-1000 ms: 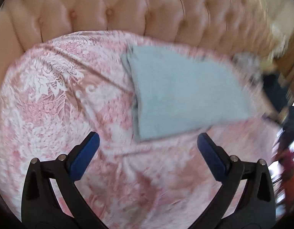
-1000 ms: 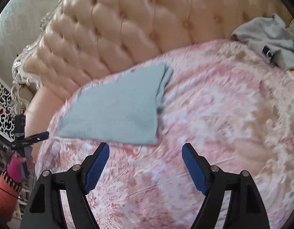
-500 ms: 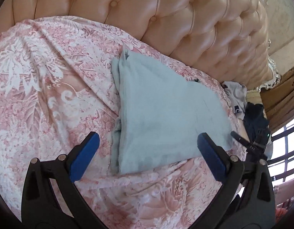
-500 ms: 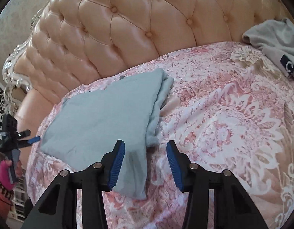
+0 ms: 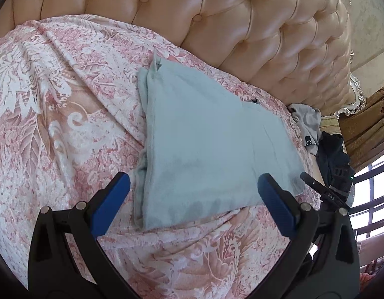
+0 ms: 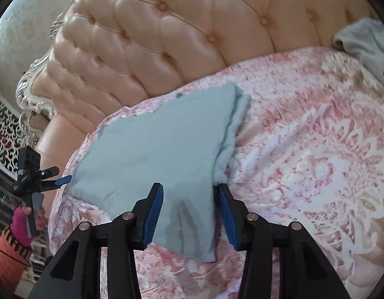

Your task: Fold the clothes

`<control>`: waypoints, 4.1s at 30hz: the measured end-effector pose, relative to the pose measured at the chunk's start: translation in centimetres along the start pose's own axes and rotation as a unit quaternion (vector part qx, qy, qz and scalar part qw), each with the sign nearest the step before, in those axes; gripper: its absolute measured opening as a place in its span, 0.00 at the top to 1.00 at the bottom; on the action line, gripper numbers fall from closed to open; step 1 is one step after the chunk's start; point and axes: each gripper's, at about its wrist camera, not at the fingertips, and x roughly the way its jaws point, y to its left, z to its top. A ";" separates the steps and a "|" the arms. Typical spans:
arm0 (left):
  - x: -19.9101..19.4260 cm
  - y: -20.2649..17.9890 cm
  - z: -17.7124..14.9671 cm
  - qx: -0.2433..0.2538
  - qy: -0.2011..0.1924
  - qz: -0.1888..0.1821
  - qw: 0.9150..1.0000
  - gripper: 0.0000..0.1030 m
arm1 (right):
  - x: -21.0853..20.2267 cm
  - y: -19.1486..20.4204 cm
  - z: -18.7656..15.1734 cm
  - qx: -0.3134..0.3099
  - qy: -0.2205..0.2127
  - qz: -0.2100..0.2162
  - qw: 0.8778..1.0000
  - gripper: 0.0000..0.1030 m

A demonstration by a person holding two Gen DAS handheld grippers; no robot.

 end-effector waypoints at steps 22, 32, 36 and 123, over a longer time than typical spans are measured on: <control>0.2 -0.1 -0.8 0.020 0.019 0.001 1.000 0.00 | -0.3 1.4 -0.1 -0.043 0.003 -0.070 0.997 0.86; 0.8 -0.9 0.0 0.023 0.017 0.001 1.000 0.00 | 0.8 -1.2 3.4 0.002 -0.013 -0.061 0.998 0.31; 2.1 -1.1 0.8 0.020 0.021 0.005 1.000 0.00 | 1.4 -0.9 3.3 -0.002 -0.010 -0.049 0.999 0.31; 3.4 -5.4 5.1 0.192 -0.001 0.075 0.979 0.91 | 0.5 1.0 2.6 -0.030 -0.029 -0.053 0.998 0.91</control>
